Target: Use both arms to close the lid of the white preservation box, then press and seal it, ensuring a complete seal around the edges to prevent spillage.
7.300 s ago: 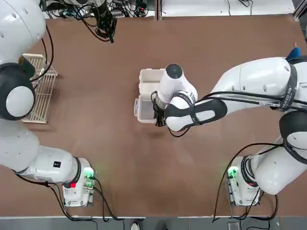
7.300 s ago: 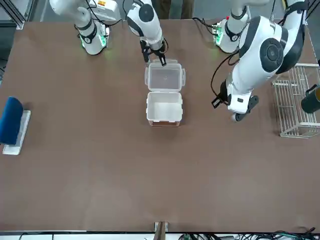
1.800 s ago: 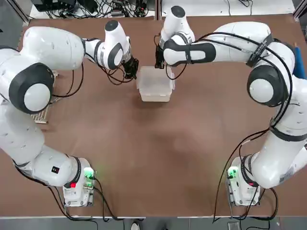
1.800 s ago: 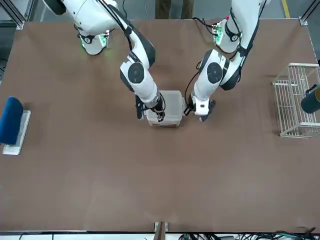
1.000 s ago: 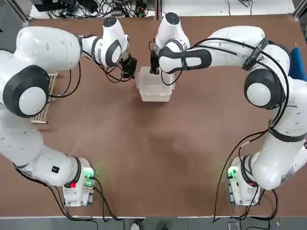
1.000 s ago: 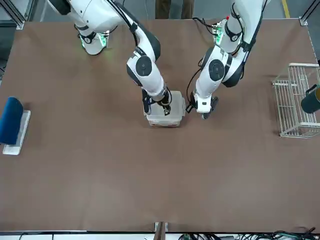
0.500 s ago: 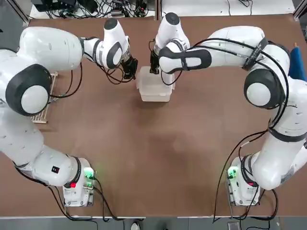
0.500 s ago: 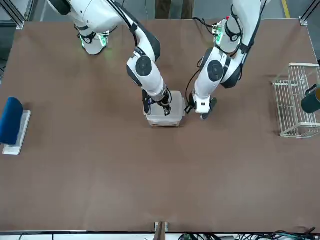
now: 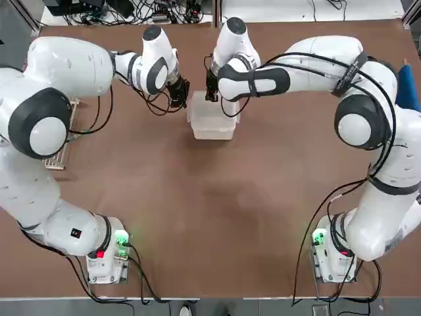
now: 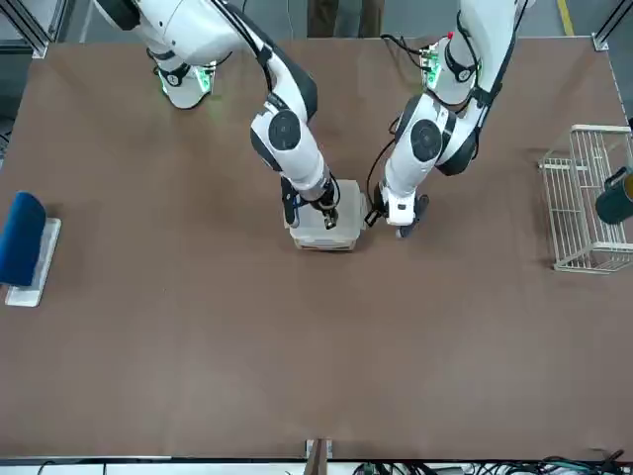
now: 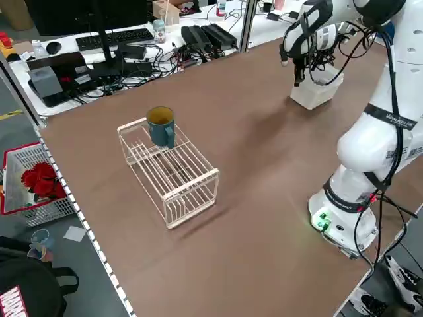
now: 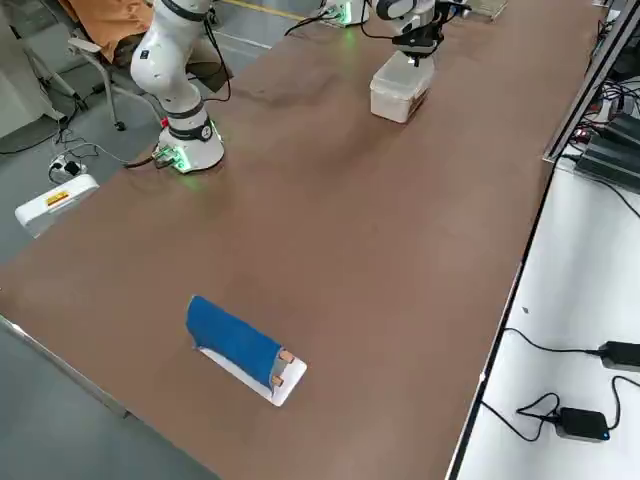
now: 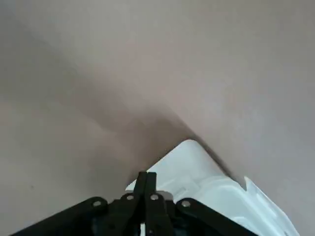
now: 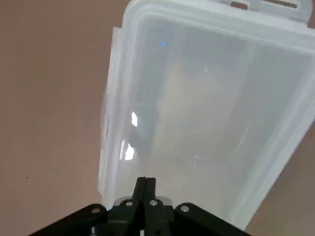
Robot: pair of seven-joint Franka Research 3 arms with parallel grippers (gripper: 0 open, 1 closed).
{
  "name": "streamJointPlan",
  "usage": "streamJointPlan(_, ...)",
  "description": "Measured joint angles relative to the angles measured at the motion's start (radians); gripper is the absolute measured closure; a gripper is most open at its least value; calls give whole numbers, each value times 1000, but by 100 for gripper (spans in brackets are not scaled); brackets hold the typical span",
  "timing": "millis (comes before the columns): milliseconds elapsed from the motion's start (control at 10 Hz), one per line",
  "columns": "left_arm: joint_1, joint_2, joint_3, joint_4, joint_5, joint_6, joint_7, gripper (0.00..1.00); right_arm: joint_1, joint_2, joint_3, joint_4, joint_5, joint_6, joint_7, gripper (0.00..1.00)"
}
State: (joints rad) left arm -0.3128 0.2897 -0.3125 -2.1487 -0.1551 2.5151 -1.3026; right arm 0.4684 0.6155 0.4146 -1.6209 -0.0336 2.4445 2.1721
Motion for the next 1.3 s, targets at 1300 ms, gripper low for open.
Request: streamJointPlan(1300,4,36,-23,-6,-48,57,-2,99,0,0,-2,1,-2,0,3,99)
